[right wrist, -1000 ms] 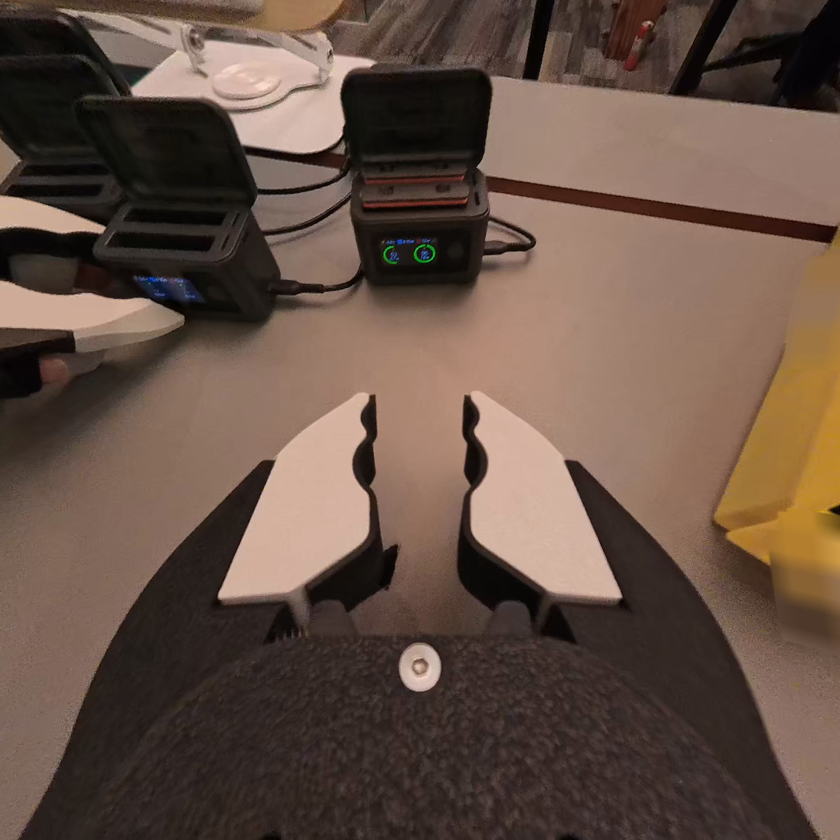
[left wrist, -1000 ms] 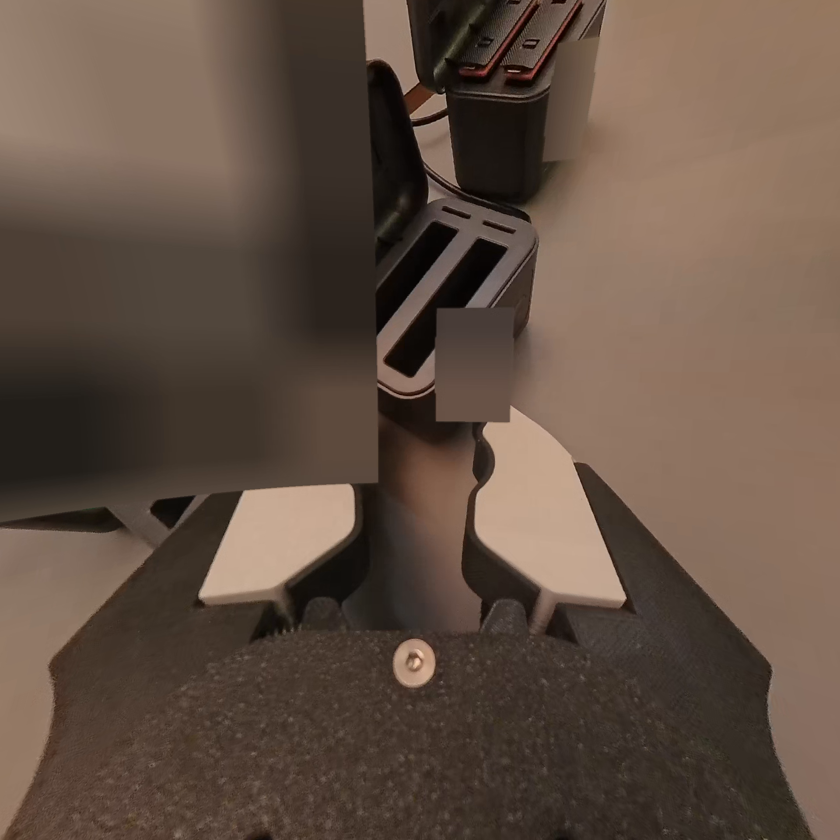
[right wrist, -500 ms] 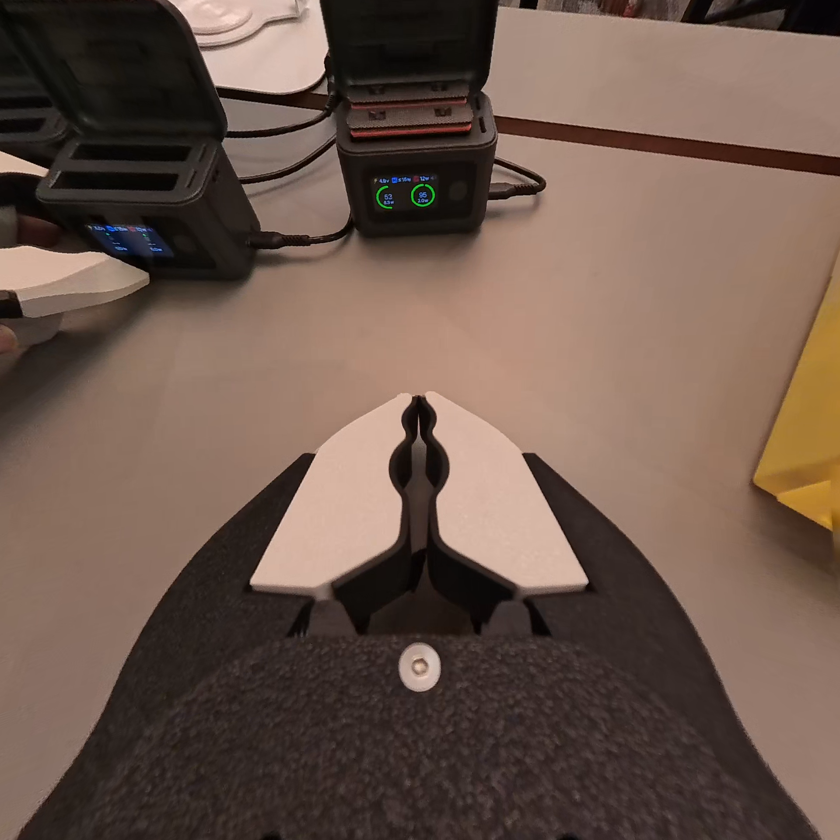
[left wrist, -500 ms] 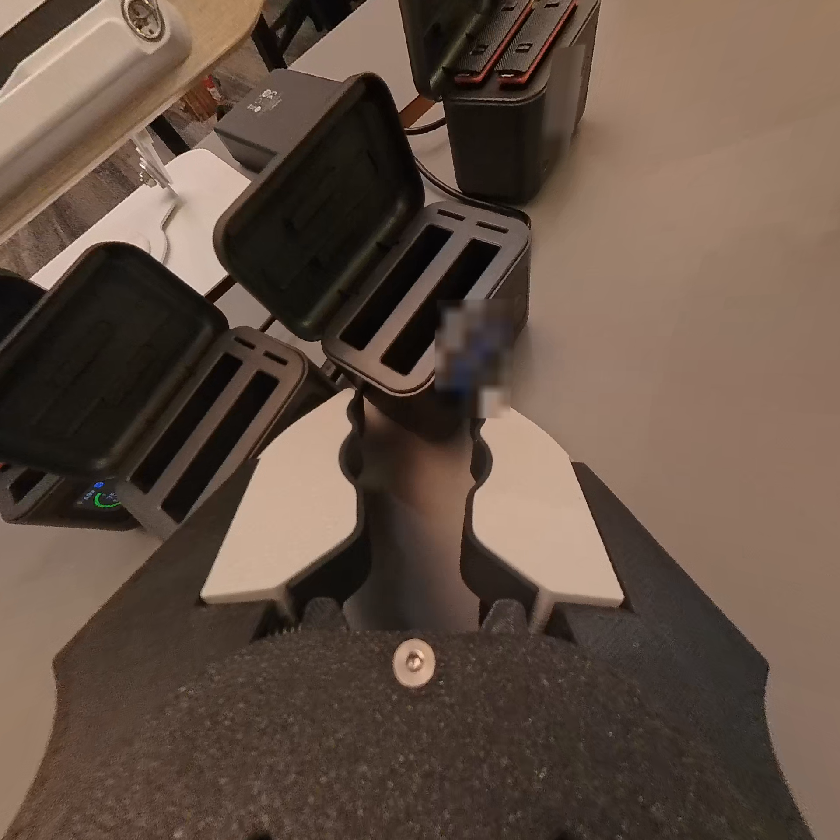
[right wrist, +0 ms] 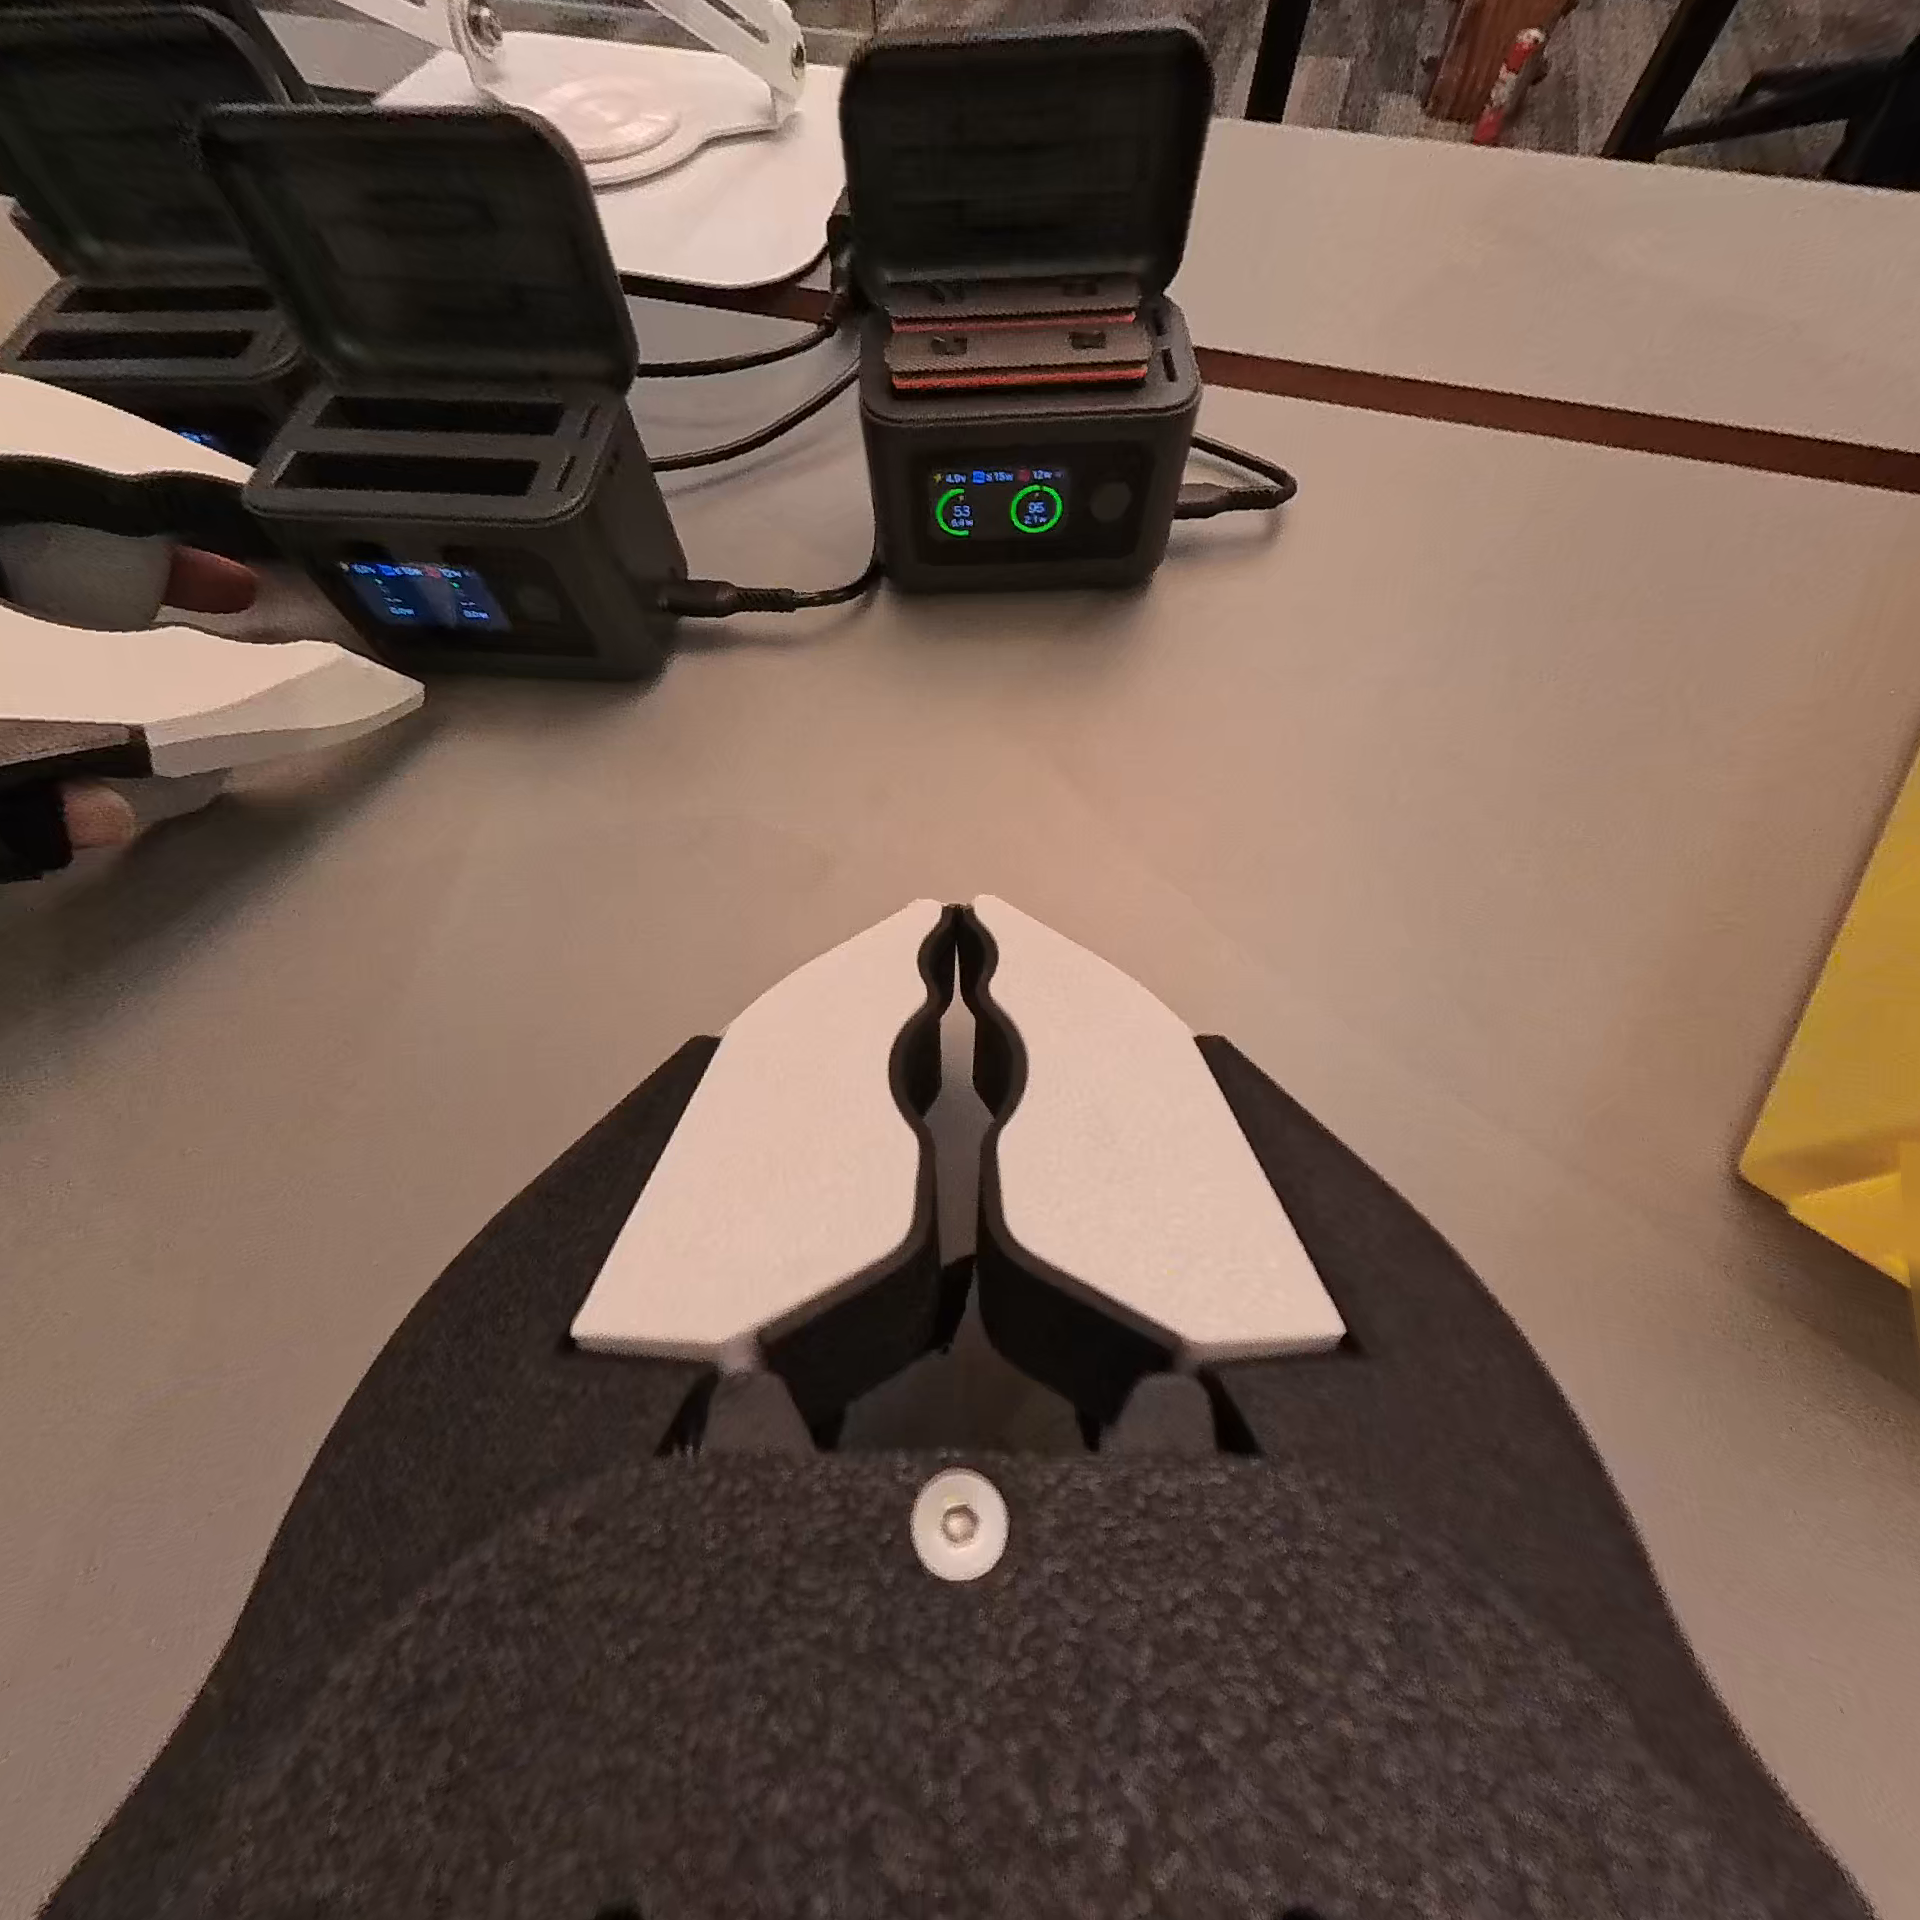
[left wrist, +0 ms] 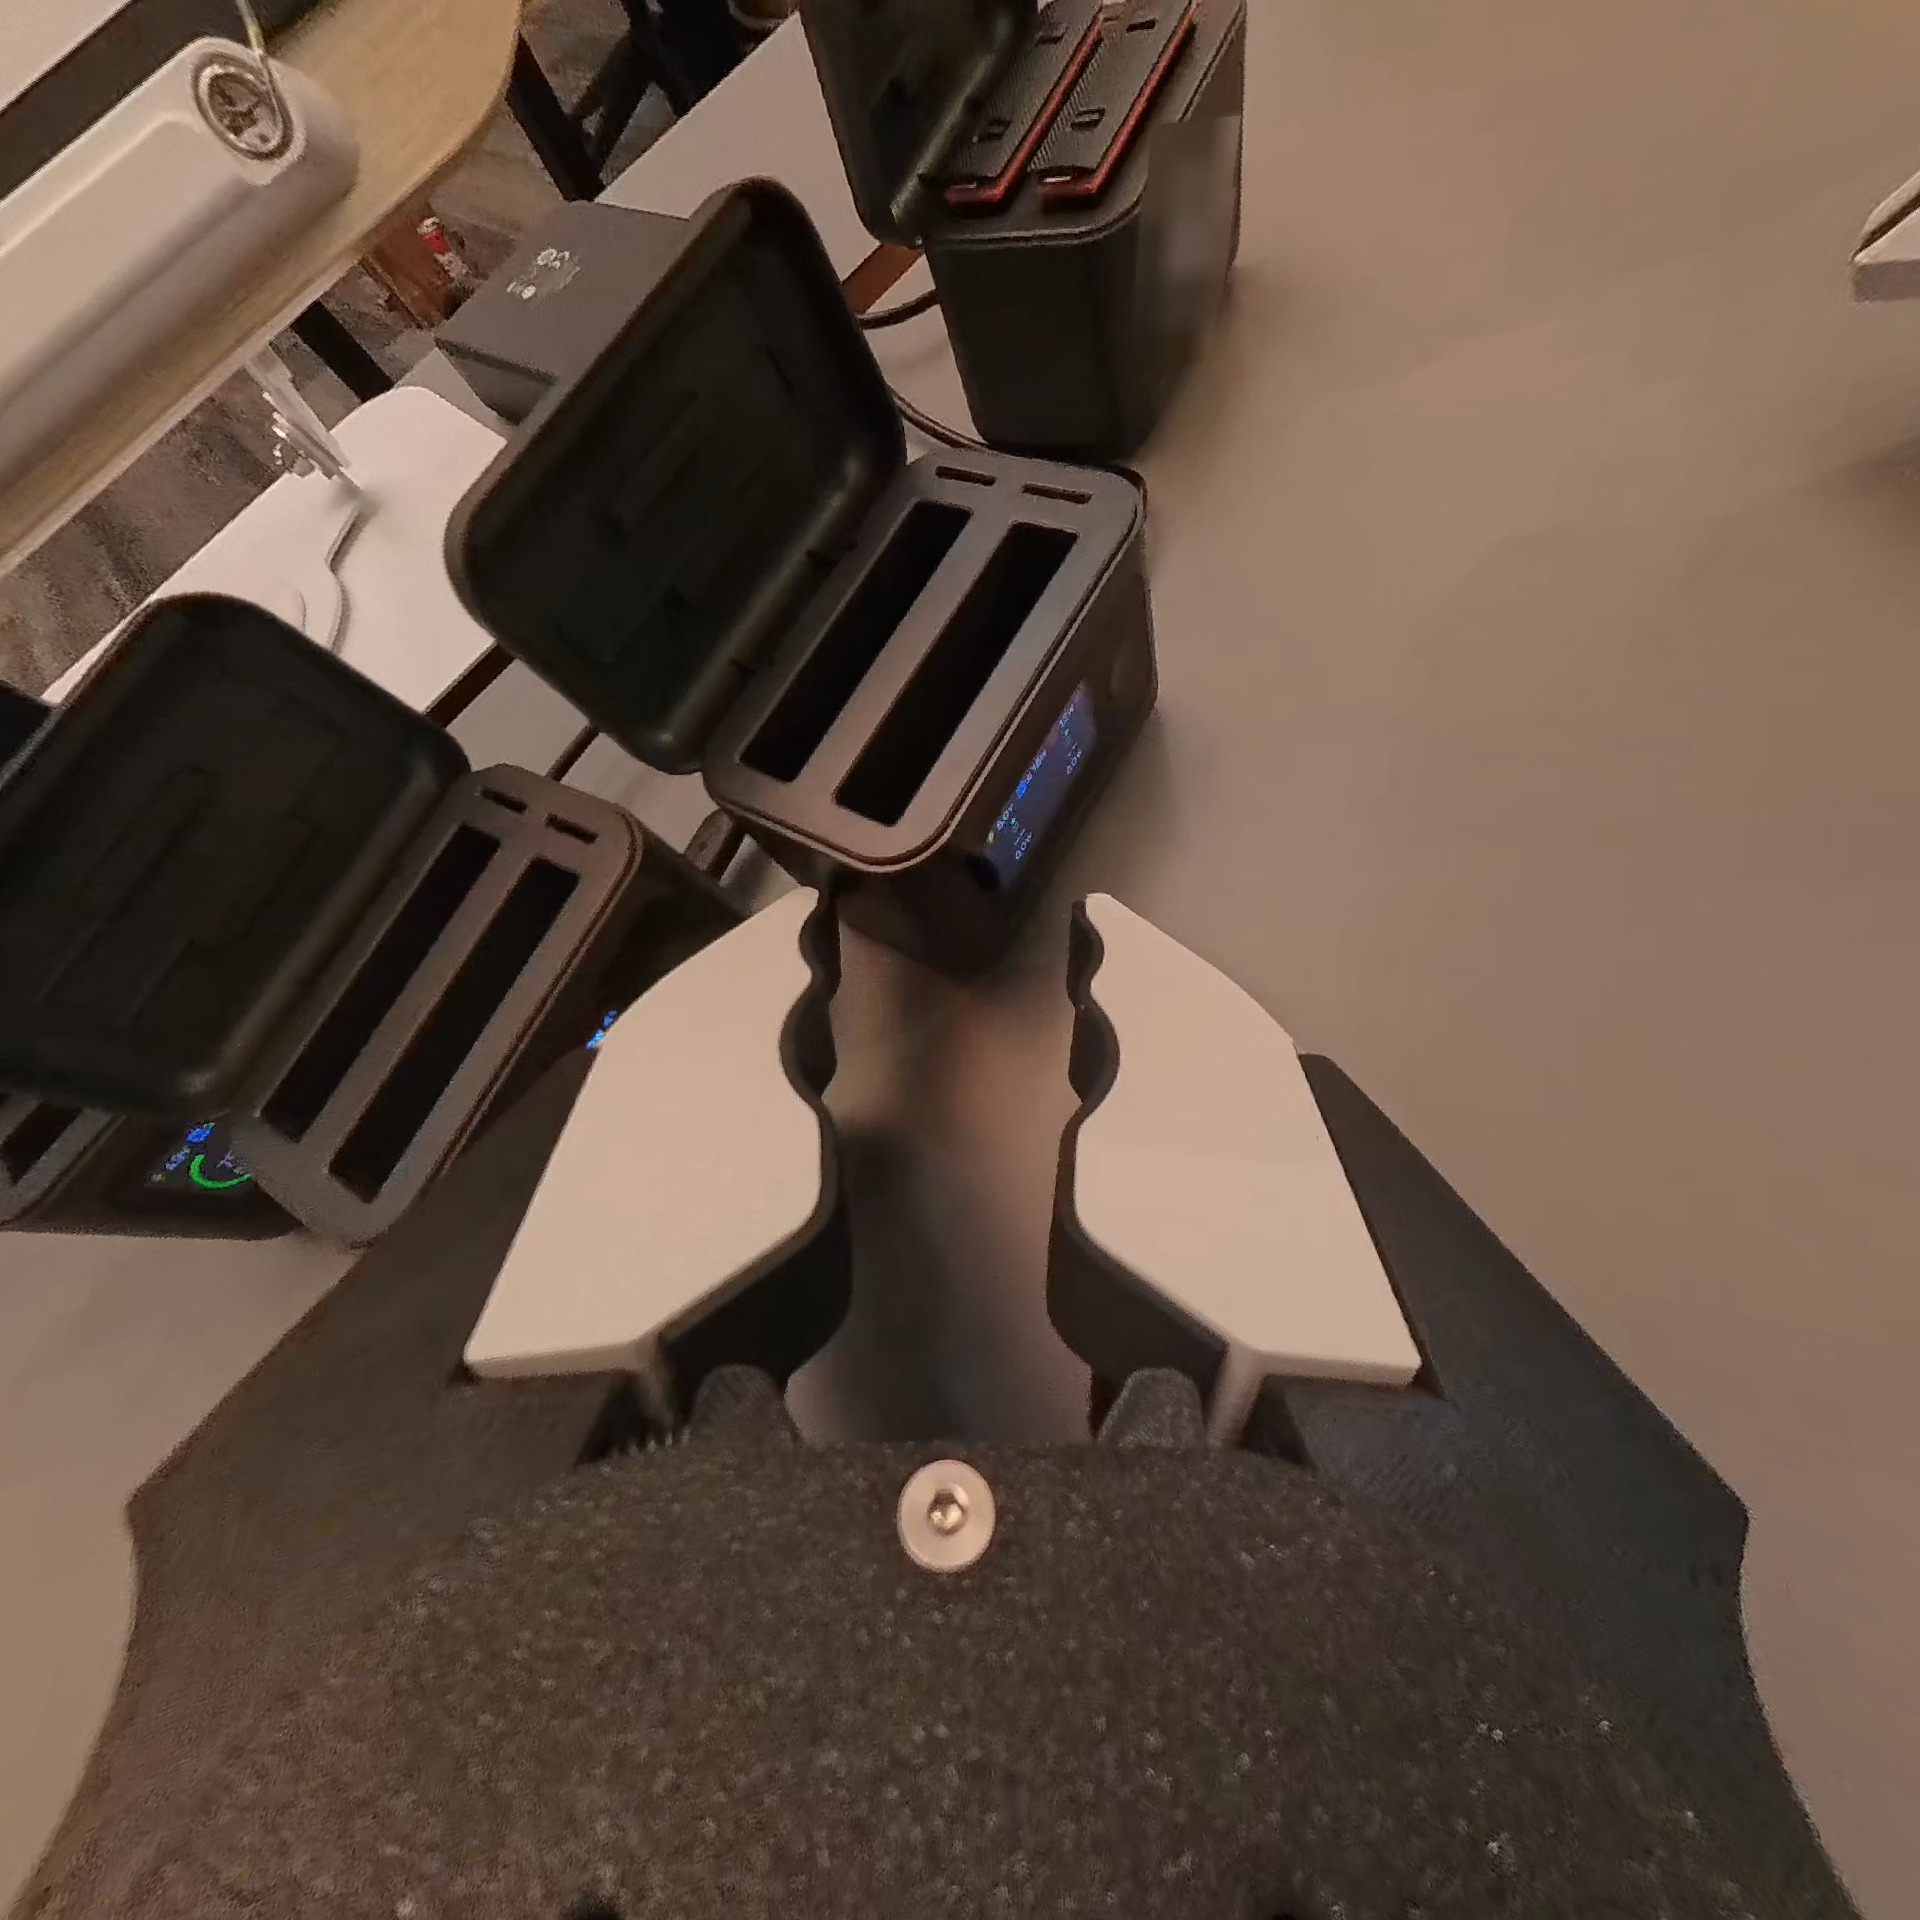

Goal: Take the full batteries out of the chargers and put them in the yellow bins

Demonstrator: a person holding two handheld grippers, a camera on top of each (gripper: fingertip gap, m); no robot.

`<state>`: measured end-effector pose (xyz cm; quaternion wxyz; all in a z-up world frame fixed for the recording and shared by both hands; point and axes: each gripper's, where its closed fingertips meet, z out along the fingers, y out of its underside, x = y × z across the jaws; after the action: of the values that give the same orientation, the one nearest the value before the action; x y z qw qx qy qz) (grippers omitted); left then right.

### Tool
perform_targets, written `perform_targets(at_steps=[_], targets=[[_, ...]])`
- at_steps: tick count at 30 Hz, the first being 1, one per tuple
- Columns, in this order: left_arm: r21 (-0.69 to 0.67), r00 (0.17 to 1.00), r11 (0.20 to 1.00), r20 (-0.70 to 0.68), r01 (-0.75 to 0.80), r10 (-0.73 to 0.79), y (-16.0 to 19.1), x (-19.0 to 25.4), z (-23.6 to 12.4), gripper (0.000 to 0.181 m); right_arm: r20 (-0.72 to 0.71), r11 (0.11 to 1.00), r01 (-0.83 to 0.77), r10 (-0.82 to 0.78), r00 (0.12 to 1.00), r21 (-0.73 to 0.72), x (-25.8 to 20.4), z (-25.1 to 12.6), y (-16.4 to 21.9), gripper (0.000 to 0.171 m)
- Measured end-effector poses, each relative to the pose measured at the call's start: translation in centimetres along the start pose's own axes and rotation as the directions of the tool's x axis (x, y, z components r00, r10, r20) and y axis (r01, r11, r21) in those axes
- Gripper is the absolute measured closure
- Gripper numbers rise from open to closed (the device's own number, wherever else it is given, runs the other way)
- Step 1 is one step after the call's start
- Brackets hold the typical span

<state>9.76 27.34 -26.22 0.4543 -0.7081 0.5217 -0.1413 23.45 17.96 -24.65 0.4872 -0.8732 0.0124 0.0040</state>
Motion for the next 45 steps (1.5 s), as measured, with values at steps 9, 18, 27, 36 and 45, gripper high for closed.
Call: perform_targets(at_steps=[9,18,27,36,45], targets=[[0.063,0.997,0.998,0.082,-0.007,0.002,-1.2,-3.3,-4.0,0.143,0.016,0.998,0.024,-0.025,1.0,0.058,-0.2,-0.8,-1.1,0.171],[-0.043,0.951,0.95,0.023,0.309,-0.308,4.1,-7.9,-4.4,0.129,0.045,0.995,0.058,-0.062,0.997,0.078,-1.0,-0.8,-1.4,0.17],[-0.064,0.973,0.971,0.033,0.228,-0.227,3.0,-7.1,-1.9,0.14,0.038,0.993,0.089,-0.093,0.995,0.078,-1.2,-0.7,-1.3,0.17],[0.072,0.971,0.972,0.069,0.224,-0.229,0.6,-8.9,-5.2,0.139,0.033,0.978,0.128,-0.136,0.99,0.166,-1.7,-1.6,-2.7,0.17],[0.463,0.91,0.878,0.301,0.121,-0.284,-4.1,-15.2,-22.6,0.158,0.019,0.928,0.195,-0.211,0.977,0.317,-3.6,-3.9,-5.4,0.171]])
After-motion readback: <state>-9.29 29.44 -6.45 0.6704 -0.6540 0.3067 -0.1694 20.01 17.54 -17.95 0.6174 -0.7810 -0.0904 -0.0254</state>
